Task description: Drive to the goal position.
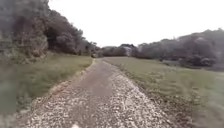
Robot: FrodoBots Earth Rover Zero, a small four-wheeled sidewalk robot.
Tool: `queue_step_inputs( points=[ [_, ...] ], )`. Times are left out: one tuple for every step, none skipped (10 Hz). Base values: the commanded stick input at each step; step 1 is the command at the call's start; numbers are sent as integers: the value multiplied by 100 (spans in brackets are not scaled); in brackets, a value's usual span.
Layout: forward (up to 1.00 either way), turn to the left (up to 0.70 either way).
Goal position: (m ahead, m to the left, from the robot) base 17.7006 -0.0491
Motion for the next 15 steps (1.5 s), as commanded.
queue_step_inputs(
  points=[
    [70,0],
    [70,0],
    [70,0],
    [70,0],
    [70,0],
    [70,0],
    [70,0],
    [70,0],
    [70,0],
    [70,0],
    [70,0],
    [70,0],
    [70,0],
    [70,0],
    [70,0]
  ],
)
